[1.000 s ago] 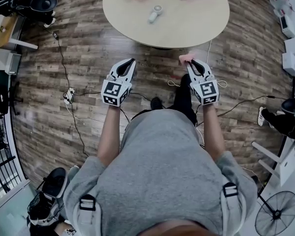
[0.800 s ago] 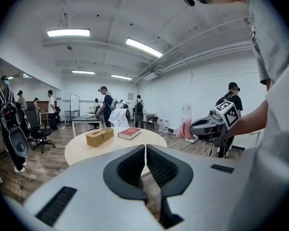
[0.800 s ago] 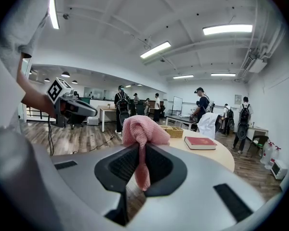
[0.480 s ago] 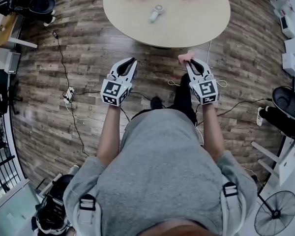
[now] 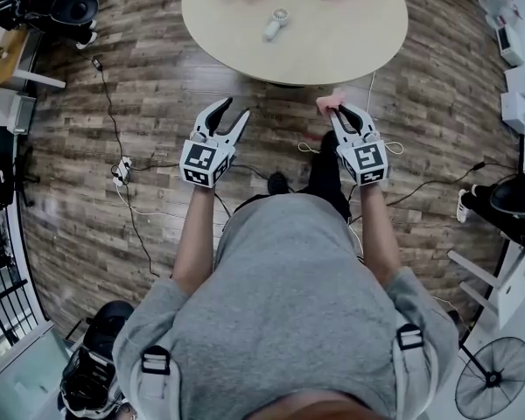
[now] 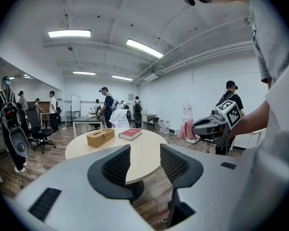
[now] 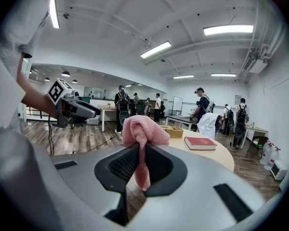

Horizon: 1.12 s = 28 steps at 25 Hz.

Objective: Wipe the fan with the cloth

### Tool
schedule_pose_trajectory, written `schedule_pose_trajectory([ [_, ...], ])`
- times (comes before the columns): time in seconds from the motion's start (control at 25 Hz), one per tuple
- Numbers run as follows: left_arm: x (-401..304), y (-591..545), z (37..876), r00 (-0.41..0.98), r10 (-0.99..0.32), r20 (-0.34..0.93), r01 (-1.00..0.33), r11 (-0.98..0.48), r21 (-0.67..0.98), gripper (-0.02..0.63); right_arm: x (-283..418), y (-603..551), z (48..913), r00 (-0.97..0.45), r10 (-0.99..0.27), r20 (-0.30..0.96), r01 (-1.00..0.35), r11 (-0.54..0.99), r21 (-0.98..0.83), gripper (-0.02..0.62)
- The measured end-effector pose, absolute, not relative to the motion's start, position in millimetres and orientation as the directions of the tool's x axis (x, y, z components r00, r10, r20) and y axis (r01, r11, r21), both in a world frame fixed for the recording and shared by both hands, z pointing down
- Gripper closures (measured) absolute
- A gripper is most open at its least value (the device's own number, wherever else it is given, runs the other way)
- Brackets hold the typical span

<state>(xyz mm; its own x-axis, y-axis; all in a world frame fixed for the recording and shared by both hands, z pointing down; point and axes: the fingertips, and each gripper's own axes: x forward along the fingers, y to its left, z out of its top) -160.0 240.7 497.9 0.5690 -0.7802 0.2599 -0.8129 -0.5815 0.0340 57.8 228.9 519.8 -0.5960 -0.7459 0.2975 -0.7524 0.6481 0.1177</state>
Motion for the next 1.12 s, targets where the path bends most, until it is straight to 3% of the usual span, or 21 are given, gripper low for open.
schedule_pose_trajectory([
  [0.16, -159.2, 239.2, 500.3, 0.556, -0.788, 0.264, -0.82, -0.572, 0.023, 0.346, 61.1, 230.9, 521.5, -0.594, -0.748, 0.296, -0.754, 0.646, 0.118, 0.552],
  [0.36, -159.6, 240.6, 500.2, 0.549, -0.79, 0.271, -0.824, -0.567, 0.018, 0.317, 63.4, 234.3, 519.6, -0.592, -0.749, 0.297, -0.754, 0.645, 0.122, 0.552],
  [1.12, -135.3, 200.7, 501.9, 0.545, -0.78, 0.309, -0.822, -0.569, 0.014, 0.298, 86.7, 189.0, 521.6, -0.602, -0.745, 0.286, -0.756, 0.647, 0.095, 0.552],
])
